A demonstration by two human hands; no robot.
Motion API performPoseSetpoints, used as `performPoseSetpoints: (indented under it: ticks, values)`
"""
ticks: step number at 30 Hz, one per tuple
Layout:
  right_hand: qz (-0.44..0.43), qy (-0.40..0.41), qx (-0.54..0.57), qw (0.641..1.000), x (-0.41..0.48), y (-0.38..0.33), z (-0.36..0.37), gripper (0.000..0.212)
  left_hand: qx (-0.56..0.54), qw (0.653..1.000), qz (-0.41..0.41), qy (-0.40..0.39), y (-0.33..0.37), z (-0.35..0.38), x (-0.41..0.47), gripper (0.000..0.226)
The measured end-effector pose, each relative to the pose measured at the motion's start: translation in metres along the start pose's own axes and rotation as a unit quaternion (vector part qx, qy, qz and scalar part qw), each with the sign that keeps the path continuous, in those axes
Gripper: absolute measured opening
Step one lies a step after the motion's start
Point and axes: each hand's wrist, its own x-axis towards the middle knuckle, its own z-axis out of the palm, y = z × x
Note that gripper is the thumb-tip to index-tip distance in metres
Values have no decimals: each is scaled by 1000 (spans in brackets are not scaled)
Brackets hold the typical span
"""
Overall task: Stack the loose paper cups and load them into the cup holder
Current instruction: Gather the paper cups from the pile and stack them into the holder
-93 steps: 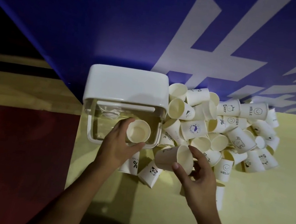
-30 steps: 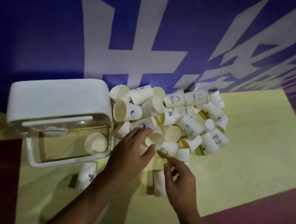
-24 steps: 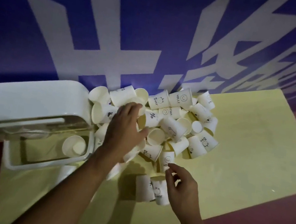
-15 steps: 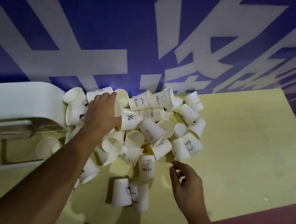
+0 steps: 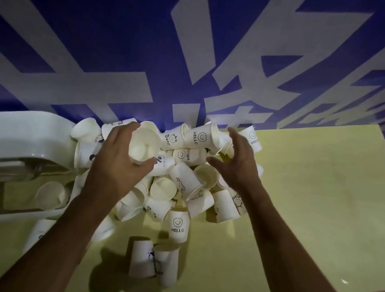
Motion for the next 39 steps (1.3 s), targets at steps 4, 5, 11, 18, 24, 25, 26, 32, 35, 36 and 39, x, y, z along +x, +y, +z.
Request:
performPoseSetpoints:
  ticks: [4, 5, 11, 18, 24, 25, 26, 32, 35, 36, 39]
  values:
    - [-59, -82, -111, 989, 52, -6, -3, 111, -19, 999, 37, 15, 8, 6, -21, 75]
    - [-69, -100, -126, 985, 58, -4, -2, 113, -36, 999, 7, 7, 11, 7, -23, 75]
    - [-92, -100, -130, 982, 61, 4, 4, 88, -65, 996, -57, -15, 7, 11, -24, 75]
    - [-86, 13, -47, 995, 21, -7, -8, 89, -86, 994, -58, -18, 0, 0, -23, 74]
    - [-71, 72, 64, 993, -37, -40, 2, 81, -113, 992, -54, -21, -13, -16, -36, 76]
    - [-75, 75, 81, 991, -47, -47, 7, 79, -118, 992, -49, -22, -18, -21, -40, 76]
    - [-78, 78, 95, 989, -56, -55, 13, 77, -122, 991, -43, -23, -24, -28, -45, 76]
    - [-67, 72, 140, 985, -105, -113, 62, 73, -152, 988, -25, -25, -73, -80, -78, 59]
    - [-80, 58, 124, 987, -128, -146, 93, 75, -160, 986, -26, -28, -107, -109, -96, 59]
    - [-87, 53, 117, 988, -135, -158, 104, 73, -162, 986, -30, -28, -120, -119, -102, 61]
    - [-104, 38, 109, 988, -154, -191, 141, 65, -177, 983, -40, -30, -156, -147, -117, 66]
